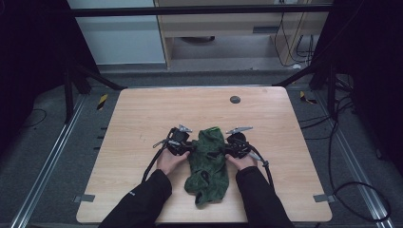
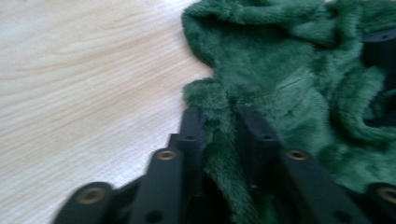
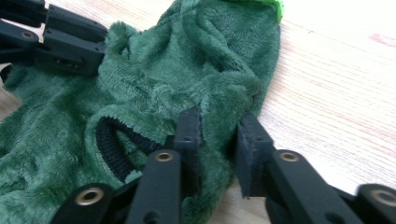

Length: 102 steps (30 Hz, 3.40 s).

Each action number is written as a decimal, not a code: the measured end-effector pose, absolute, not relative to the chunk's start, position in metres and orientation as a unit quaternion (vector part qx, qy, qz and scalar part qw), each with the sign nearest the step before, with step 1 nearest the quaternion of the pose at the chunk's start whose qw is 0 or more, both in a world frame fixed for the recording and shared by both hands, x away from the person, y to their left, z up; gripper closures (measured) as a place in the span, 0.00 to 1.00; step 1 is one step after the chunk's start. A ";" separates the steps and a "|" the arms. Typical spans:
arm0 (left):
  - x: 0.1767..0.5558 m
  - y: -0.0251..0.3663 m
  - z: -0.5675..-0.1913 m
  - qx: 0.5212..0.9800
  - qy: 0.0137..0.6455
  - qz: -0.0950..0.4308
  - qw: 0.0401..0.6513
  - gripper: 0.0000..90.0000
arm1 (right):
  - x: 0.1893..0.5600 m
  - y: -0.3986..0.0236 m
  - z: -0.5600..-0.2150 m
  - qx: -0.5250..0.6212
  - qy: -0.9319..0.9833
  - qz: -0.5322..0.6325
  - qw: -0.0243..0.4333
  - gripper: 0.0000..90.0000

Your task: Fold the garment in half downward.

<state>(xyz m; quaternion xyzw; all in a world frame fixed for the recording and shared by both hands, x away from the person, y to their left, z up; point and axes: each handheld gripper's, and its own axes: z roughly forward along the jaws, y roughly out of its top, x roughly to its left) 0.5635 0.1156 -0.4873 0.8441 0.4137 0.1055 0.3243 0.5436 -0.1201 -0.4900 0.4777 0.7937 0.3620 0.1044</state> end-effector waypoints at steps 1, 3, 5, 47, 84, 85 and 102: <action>0.563 0.115 -0.487 0.846 0.411 0.103 0.324 0.84 | 0.544 -0.120 -0.490 0.479 0.794 0.361 0.105 0.85; 0.563 0.114 -0.487 0.845 0.413 0.097 0.324 0.89 | 0.544 -0.120 -0.491 0.477 0.794 0.362 0.102 0.88; 0.562 0.113 -0.486 0.847 0.412 0.098 0.322 0.93 | 0.544 -0.120 -0.491 0.476 0.795 0.363 0.100 0.90; 0.499 0.137 -0.395 0.825 0.342 0.158 0.421 0.96 | 0.499 -0.125 -0.422 0.377 0.776 0.483 0.153 0.92; 0.420 0.141 -0.450 0.860 0.326 0.097 0.380 0.94 | 0.431 -0.136 -0.466 0.353 0.808 0.465 0.079 0.86; 0.420 0.142 -0.452 0.861 0.326 0.094 0.379 0.93 | 0.430 -0.136 -0.468 0.356 0.810 0.461 0.077 0.85; 0.416 0.142 -0.463 0.864 0.332 0.082 0.368 0.85 | 0.425 -0.139 -0.483 0.372 0.819 0.434 0.056 0.79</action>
